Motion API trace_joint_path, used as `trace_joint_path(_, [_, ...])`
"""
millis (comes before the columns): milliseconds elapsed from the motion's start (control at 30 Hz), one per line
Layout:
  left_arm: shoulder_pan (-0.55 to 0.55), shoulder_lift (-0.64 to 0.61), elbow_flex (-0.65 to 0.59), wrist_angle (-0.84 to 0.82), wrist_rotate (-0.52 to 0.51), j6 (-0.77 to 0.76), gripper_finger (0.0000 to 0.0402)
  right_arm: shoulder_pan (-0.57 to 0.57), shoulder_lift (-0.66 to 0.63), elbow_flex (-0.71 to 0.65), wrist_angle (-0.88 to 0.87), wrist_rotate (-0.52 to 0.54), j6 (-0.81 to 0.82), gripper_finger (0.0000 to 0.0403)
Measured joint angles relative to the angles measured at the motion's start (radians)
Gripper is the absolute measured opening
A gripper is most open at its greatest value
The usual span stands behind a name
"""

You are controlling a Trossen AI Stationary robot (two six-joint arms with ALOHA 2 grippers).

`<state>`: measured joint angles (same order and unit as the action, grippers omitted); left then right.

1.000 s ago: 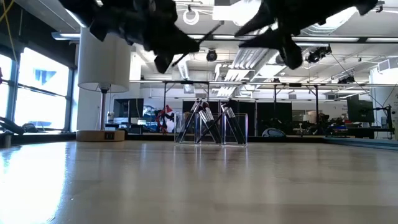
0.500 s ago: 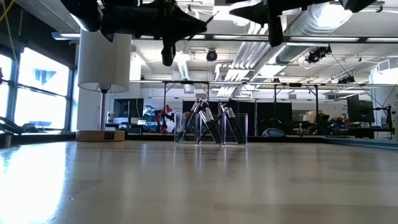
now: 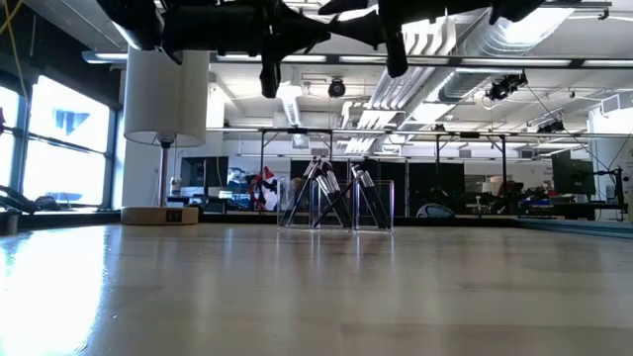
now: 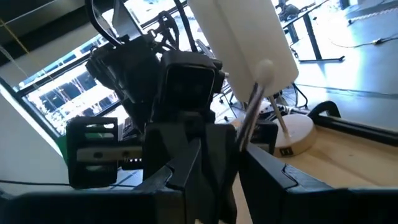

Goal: Put items in baskets/containers
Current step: Put the black eyeshadow brush into the transparent organizer

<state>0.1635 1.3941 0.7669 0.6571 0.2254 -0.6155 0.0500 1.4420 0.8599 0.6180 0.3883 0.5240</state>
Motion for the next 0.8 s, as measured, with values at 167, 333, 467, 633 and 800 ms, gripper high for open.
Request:
trace_joint_path(167, [0.0, 0.0, 0.001, -0.002, 0.005, 0.0, 0.0012, -0.02, -0.005, 0.027, -0.041, -0.031, -0.015, 0.0085])
trace_joint_path(333, [0.0, 0.0, 0.001, -0.003, 0.014, 0.013, 0.0013, -0.02, -0.007, 0.03, -0.052, -0.041, -0.066, 0.0015])
trace_joint_path(467, [0.0, 0.0, 0.001, -0.007, 0.019, 0.036, 0.0026, -0.024, -0.007, 0.03, -0.057, -0.036, -0.075, 0.0021])
trace_joint_path(633, [0.001, 0.0, 0.001, -0.01, 0.017, 0.101, 0.008, -0.039, -0.008, 0.03, -0.083, -0.074, -0.087, 0.0011])
trace_joint_path(800, [0.021, -0.012, 0.0, -0.031, 0.016, 0.121, 0.0131, -0.046, -0.008, 0.03, -0.216, -0.048, -0.079, 0.0014])
